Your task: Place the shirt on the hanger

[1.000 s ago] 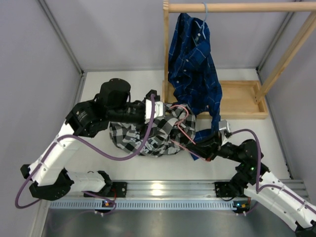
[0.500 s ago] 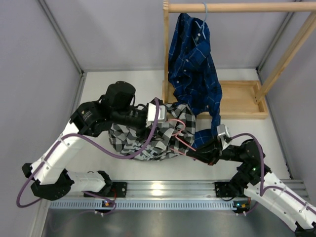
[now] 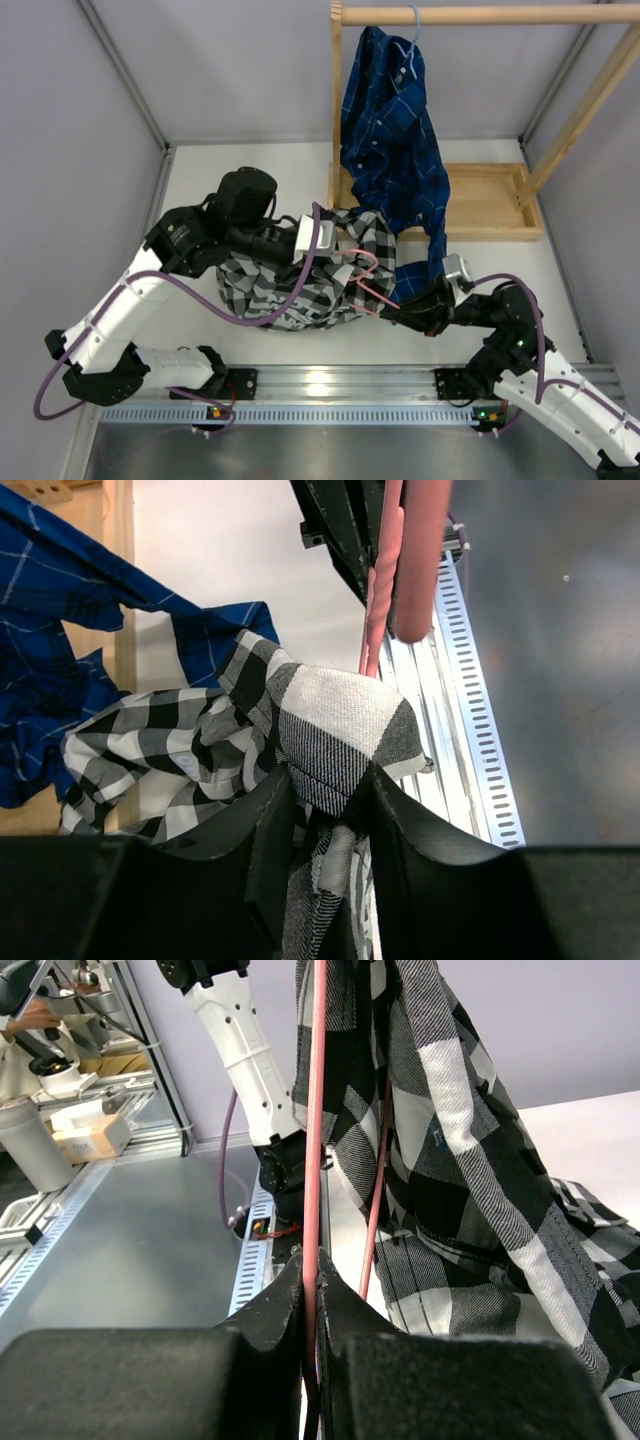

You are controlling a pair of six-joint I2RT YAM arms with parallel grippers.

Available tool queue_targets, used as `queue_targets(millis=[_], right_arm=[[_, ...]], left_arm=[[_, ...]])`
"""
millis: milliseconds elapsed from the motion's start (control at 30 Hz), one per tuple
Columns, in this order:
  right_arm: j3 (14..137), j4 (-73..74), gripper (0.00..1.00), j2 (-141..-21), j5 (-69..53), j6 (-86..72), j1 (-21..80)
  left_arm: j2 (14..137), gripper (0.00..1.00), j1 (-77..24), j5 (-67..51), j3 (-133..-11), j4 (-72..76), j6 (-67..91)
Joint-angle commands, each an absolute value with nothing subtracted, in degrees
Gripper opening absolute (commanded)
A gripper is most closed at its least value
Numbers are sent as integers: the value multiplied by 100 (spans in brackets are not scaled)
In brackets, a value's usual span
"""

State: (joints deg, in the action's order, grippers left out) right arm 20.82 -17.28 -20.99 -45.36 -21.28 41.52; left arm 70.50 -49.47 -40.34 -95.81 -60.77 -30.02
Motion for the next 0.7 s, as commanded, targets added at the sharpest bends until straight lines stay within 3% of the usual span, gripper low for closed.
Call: queue_targets(millis=[0, 133, 167, 467, 500, 533, 567, 600, 667], right_arm=[[2548, -1996, 0, -2013, -4702, -1855, 4236], [2768, -1732, 0, -2135, -4685, -1618, 4236], [2812, -1688, 0, -2188, -4685, -1591, 4236], [2962, -1284, 0, -2145, -4501, -1310, 4245], [2953, -1214, 9, -2110, -4230, -1301, 4228], [2944, -1082, 54, -2014, -4010, -1275, 4236], [2953, -724, 88, -1952, -3390, -1248, 4236], [2962, -503, 99, -1864, -2975, -1231, 4236], [2979, -64, 99, -1522, -2114, -1318, 4236]], left_arm=[[7005, 34, -4922, -4429, -9510, -6091, -3138], [7075, 21, -4922, -4526, -9510, -6091, -3138], [7101, 2, -4922, -4535, -9501, -6082, -3146], [6909, 0, -4922, -4667, -9343, -6082, -3682], [6882, 0, -4922, -4623, -9369, -6082, -3674], [6899, 0, -4922, -4510, -9387, -6082, -3648], [6899, 0, -4922, -4430, -9430, -6091, -3560], [6926, 0, -4922, -4351, -9448, -6091, -3499], [6900, 0, -4922, -4062, -9457, -6073, -3402]])
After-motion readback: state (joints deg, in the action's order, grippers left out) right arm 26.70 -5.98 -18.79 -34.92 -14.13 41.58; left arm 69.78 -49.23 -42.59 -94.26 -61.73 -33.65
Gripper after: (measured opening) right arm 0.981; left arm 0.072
